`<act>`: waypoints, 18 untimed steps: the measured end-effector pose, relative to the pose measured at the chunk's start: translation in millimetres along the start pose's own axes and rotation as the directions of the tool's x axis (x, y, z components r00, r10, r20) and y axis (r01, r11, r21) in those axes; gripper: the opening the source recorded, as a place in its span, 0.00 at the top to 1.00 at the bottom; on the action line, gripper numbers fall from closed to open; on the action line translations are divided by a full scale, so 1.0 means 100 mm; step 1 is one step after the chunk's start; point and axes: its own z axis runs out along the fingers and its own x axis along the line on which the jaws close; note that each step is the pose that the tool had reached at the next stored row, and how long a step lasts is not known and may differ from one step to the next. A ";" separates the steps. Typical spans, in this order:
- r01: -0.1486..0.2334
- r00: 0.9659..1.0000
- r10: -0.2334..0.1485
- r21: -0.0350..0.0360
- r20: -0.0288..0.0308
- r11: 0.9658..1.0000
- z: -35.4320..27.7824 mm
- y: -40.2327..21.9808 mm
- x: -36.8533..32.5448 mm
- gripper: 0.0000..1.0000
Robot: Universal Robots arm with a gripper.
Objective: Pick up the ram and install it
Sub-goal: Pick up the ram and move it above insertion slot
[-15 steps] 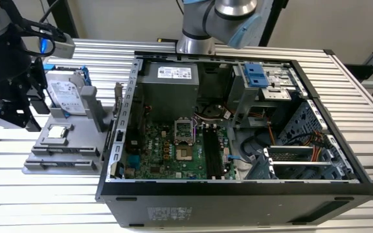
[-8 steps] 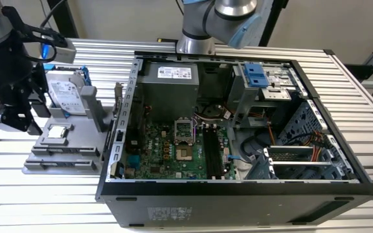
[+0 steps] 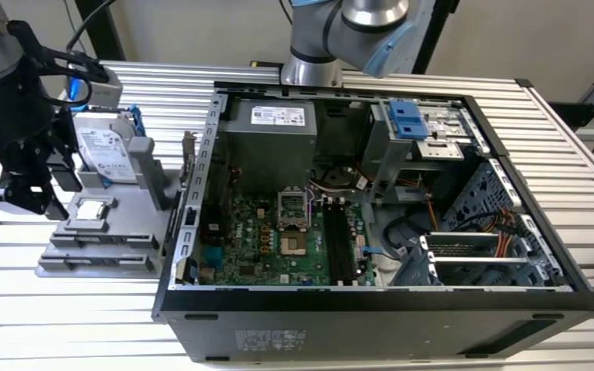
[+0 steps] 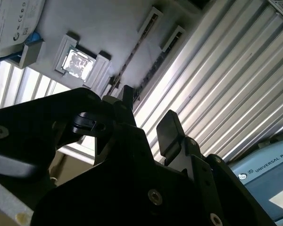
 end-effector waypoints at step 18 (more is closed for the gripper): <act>0.000 1.000 0.000 0.000 0.000 1.000 0.202 -0.008 0.000 0.00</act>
